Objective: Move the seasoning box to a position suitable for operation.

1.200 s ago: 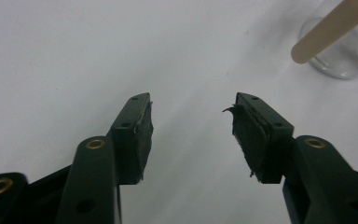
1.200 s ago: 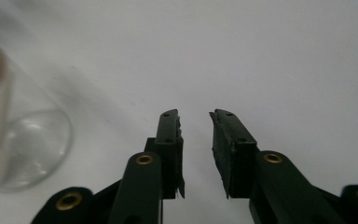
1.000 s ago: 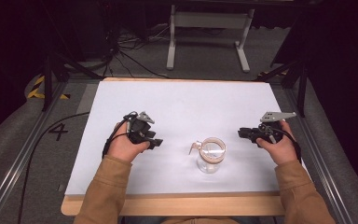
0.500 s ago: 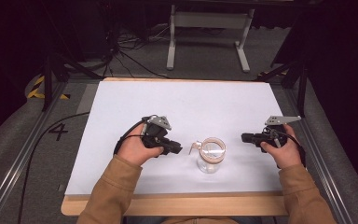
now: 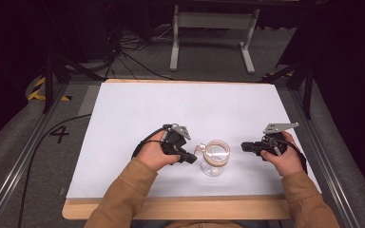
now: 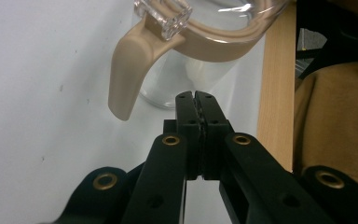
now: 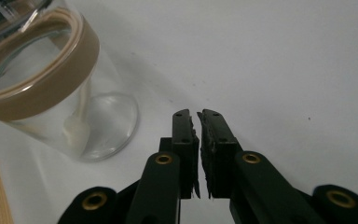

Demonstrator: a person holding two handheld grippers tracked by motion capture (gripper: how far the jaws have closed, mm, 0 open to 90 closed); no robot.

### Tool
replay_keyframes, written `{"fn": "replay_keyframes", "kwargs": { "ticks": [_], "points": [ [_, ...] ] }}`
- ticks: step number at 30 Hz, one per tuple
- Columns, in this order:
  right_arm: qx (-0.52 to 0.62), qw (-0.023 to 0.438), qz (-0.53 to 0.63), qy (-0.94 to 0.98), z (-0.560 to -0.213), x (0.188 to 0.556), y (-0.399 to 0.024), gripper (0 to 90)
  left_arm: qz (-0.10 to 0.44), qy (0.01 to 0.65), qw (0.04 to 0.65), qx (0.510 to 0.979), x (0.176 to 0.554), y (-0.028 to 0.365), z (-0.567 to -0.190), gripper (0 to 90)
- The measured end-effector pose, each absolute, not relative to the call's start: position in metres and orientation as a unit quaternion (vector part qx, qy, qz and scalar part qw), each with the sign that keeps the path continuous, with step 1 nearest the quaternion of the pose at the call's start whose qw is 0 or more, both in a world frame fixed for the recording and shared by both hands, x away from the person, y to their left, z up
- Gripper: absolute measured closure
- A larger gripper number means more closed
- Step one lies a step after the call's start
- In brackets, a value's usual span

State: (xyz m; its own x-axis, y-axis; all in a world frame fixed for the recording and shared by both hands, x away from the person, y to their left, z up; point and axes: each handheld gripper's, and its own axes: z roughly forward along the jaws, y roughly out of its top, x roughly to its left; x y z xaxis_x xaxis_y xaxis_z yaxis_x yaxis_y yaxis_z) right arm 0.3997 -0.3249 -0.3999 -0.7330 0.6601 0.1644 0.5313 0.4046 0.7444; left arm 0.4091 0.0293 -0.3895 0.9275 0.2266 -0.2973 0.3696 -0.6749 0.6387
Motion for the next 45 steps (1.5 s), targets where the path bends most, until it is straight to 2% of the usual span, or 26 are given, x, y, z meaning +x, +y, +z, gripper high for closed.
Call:
{"fn": "replay_keyframes", "kwargs": {
  "ticks": [26, 38, 45],
  "points": [
    [0.356, 0.083, 0.412, 0.835, -0.402, 0.383, -0.327, 84.9, -0.097, 0.168, 0.376, 0.906, 0.43, 0.025, -0.395, 90.0],
    [0.356, 0.085, 0.412, 0.834, -0.403, 0.373, -0.327, 85.4, -0.086, 0.181, 0.39, 0.899, 0.445, 0.027, -0.395, 90.0],
    [0.356, 0.082, 0.417, 0.832, -0.403, 0.365, -0.323, 85.8, -0.071, 0.198, 0.418, 0.884, 0.458, 0.03, -0.396, 90.0]
  ]
}}
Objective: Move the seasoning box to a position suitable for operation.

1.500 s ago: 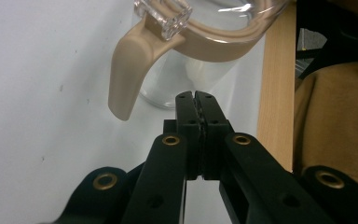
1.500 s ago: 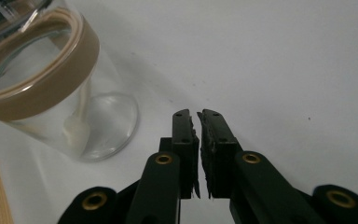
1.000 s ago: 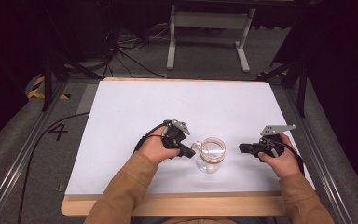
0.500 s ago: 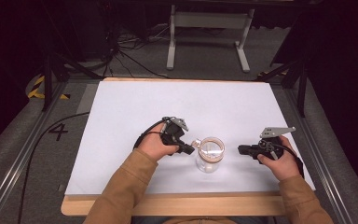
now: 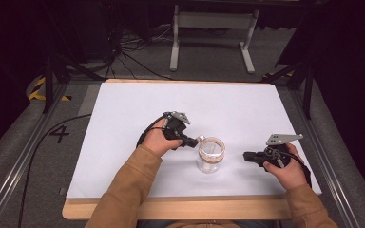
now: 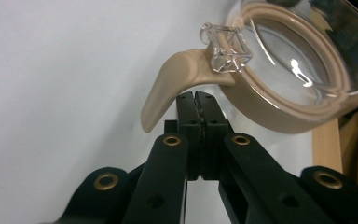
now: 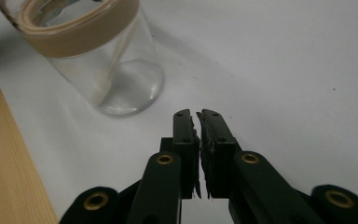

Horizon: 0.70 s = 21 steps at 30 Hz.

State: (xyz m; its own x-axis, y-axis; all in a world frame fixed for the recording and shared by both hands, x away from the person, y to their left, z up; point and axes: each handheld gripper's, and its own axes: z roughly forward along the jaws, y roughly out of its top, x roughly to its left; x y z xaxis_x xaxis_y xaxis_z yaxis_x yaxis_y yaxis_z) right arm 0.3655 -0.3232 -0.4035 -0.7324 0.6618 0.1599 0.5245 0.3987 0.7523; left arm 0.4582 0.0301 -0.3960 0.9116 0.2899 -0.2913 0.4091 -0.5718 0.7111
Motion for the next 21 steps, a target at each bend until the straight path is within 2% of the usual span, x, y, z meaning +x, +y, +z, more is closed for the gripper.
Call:
{"fn": "replay_keyframes", "kwargs": {
  "ticks": [12, 21],
  "points": [
    [0.325, 0.089, 0.42, 0.842, -0.401, 0.365, -0.299, 89.4, -0.054, 0.21, 0.419, 0.882, 0.453, 0.039, -0.389, 88.9],
    [0.296, 0.083, 0.407, 0.86, -0.409, 0.378, -0.275, 90.0, -0.019, 0.255, 0.441, 0.86, 0.443, 0.079, -0.378, 89.7]
  ]
}}
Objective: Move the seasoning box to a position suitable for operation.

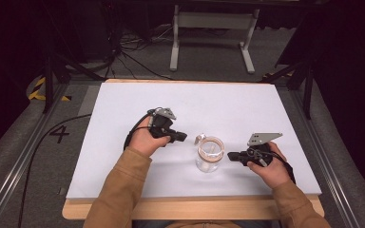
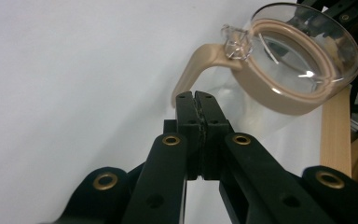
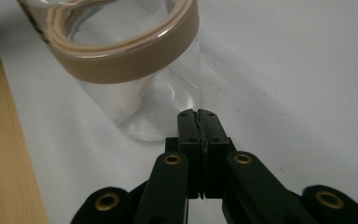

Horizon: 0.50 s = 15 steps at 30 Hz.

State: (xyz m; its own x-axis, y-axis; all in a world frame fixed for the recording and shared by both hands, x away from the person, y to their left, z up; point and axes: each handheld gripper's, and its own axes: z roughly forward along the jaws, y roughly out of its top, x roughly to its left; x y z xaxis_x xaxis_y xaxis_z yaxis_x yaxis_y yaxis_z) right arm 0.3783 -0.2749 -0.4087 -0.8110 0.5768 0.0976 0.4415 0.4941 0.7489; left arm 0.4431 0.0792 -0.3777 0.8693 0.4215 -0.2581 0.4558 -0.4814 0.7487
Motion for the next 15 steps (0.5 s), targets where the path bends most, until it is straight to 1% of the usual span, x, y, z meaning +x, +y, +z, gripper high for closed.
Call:
{"fn": "replay_keyframes", "kwargs": {
  "ticks": [4, 6, 15],
  "points": [
    [0.279, 0.072, 0.403, 0.869, -0.41, 0.384, -0.263, 90.0, -0.014, 0.269, 0.443, 0.855, 0.44, 0.092, -0.377, 89.7],
    [0.277, 0.08, 0.389, 0.875, -0.41, 0.384, -0.26, 90.0, -0.011, 0.272, 0.442, 0.855, 0.439, 0.096, -0.377, 89.7],
    [0.272, 0.067, 0.38, 0.882, -0.411, 0.381, -0.256, 90.0, -0.015, 0.274, 0.444, 0.853, 0.44, 0.096, -0.379, 89.6]
  ]
}}
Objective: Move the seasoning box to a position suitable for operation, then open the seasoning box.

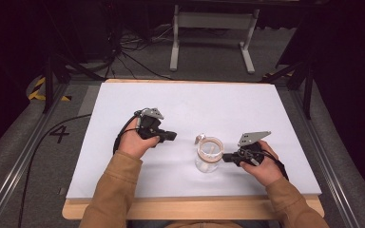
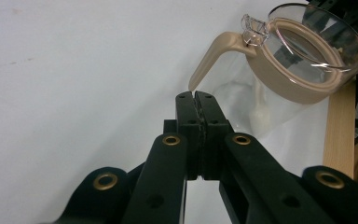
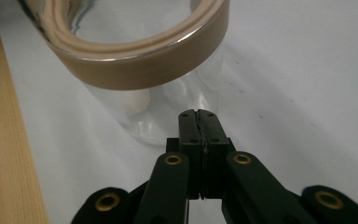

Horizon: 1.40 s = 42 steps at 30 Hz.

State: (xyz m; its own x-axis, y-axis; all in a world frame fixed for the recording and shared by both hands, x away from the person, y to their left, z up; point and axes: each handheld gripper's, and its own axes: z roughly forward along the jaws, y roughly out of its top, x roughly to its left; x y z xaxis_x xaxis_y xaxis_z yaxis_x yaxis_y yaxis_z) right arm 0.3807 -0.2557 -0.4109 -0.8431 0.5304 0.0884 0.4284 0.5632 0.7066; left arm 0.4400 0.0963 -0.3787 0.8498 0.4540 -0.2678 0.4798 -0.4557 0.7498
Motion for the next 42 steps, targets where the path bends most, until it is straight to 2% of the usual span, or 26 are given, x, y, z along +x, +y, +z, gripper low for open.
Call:
{"fn": "replay_keyframes", "kwargs": {
  "ticks": [19, 30, 42],
  "points": [
    [0.227, 0.039, 0.373, 0.899, -0.413, 0.368, -0.23, 90.0, -0.017, 0.272, 0.446, 0.852, 0.44, 0.096, -0.378, 89.6],
    [0.252, 0.055, 0.374, 0.891, -0.405, 0.37, -0.252, 90.0, -0.013, 0.259, 0.469, 0.845, 0.438, 0.089, -0.368, 90.0],
    [0.273, 0.069, 0.381, 0.881, -0.4, 0.358, -0.27, 90.0, 0.006, 0.212, 0.524, 0.825, 0.429, 0.047, -0.352, 90.0]
  ]
}}
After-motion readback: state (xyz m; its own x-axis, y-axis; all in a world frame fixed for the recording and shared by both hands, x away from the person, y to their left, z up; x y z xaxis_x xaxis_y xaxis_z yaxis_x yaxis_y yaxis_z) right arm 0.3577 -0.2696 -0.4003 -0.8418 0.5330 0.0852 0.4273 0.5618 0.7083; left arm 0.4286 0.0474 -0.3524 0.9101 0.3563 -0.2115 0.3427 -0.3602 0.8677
